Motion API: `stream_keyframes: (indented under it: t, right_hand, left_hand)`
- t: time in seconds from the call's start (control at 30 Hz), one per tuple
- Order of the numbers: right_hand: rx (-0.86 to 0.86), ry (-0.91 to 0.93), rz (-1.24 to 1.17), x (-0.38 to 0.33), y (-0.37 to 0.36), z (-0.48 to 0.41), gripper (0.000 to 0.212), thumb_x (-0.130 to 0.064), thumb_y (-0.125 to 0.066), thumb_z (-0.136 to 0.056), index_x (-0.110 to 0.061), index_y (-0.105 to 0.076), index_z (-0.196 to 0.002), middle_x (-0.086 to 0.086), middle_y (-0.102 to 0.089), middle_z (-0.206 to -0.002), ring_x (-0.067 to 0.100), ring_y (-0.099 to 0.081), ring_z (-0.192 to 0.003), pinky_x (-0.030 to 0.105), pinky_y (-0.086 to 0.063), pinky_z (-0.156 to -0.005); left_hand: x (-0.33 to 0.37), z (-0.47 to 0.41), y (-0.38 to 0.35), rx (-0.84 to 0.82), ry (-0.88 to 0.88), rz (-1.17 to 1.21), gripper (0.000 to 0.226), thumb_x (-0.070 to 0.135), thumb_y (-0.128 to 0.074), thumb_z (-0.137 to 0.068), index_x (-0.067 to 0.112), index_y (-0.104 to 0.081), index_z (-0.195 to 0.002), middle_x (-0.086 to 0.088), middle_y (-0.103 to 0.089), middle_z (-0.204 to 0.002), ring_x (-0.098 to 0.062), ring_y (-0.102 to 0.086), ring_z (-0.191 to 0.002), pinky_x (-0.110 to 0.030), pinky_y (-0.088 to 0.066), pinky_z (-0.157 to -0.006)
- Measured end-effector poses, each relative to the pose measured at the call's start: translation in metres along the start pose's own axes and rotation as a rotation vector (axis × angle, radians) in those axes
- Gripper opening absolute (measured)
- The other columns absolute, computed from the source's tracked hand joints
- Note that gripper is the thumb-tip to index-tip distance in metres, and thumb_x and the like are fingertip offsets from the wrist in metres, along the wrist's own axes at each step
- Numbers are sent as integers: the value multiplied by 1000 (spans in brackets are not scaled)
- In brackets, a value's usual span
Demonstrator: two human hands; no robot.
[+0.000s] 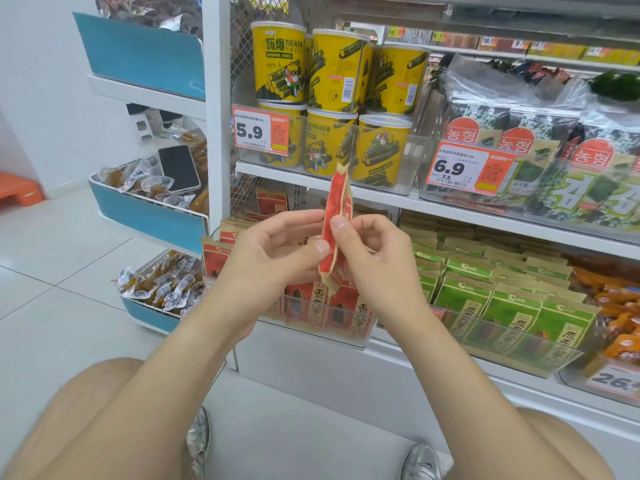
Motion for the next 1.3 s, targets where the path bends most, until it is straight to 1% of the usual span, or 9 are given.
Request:
stream_keyframes:
  t: [0.17, 0.33, 0.5, 0.63, 0.77, 0.83, 0.93, 1.1, 1.3]
  right_hand:
    - [33, 13, 59, -3, 4, 1, 52, -66, -72, -92, -17, -64, -77, 0, -74, -72, 19, -67, -67, 50, -60, -72]
    - [-136, -77, 42, 2, -1, 3, 36, -49, -89, -85, -17, -74, -80, -1, -82, -90, 24, -81, -91, 51, -66, -84]
    - [-142, 5, 143, -2, -4, 3, 36, -51, -78, -96, -20, -80, -77, -1, -80, -88, 21, -78, -92, 53, -64, -87]
    - [-251, 183, 296, -9, -17, 6, 46, -48, -61, -106, -22, -74, -70, -4, -79, -108, 15, -57, -142, 47, -50, -109]
    - [-254, 299, 489, -17, -17, 8, 46, -35, -56, -111, -28, -59, -66, 5, -64, -132, 22, -67, -109, 32, -44, -76]
    - [-247, 302, 518, -16, -15, 6, 43, -35, -57, -110, -27, -60, -68, 5, -62, -130, 20, -65, -106, 31, -40, -73]
    - [-256, 207, 503, -9, -11, 2, 33, -43, -68, -99, -24, -69, -72, -7, -61, -140, 10, -55, -137, 34, -48, -99]
    - [-297, 156, 446, -11, -8, 5, 22, -39, -72, -87, -25, -71, -70, -41, -46, -127, -13, -51, -128, 30, -50, -106]
    - [-234, 79, 416, -7, -1, 1, 29, -56, -65, -71, -29, -75, -73, -13, -47, -162, -2, -24, -157, 50, -37, -123]
  left_hand:
    - [1, 4, -12, -163, 10, 47, 58, 3, -72, -98, 31, -63, -148, 8, -70, -142, -23, -74, -121, -44, -65, -92]
    - [4, 3, -1, -100, -61, -15, 57, -2, -71, -98, 25, -62, -148, 8, -72, -140, -18, -71, -126, -39, -65, -90]
    - [3, 0, -2, -113, -52, 35, 59, -10, -64, -100, 23, -61, -149, 6, -70, -142, -19, -69, -130, -39, -64, -94]
    - [3, -2, -3, -97, -74, 58, 58, -15, -62, -99, 21, -64, -145, 3, -74, -137, -21, -70, -129, -46, -63, -98]
    - [1, 0, -6, -40, -105, 70, 60, -19, -60, -98, 17, -62, -146, 4, -75, -136, -18, -71, -127, -41, -65, -92]
    - [-1, 0, -8, -22, -125, 68, 59, -19, -60, -99, 16, -62, -146, 3, -75, -135, -19, -70, -128, -40, -64, -93]
    - [-2, 0, -12, -6, -156, 55, 57, -19, -60, -99, 13, -61, -147, 2, -75, -134, -20, -70, -128, -37, -63, -96]
    - [-2, -3, -15, -19, -168, 28, 64, -24, -56, -98, 11, -57, -151, 2, -72, -141, -17, -66, -134, -35, -60, -102]
    - [4, -5, -22, -88, -217, -40, 69, -25, -61, -94, 11, -55, -153, 3, -67, -148, -15, -60, -141, -33, -52, -114]
Point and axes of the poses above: each hand's wrist, its own z-axis away from the middle knuckle, its own y-axis out of the back of the hand, x = y × z, the point moved 8 cm from there along -z, towards the middle knuckle
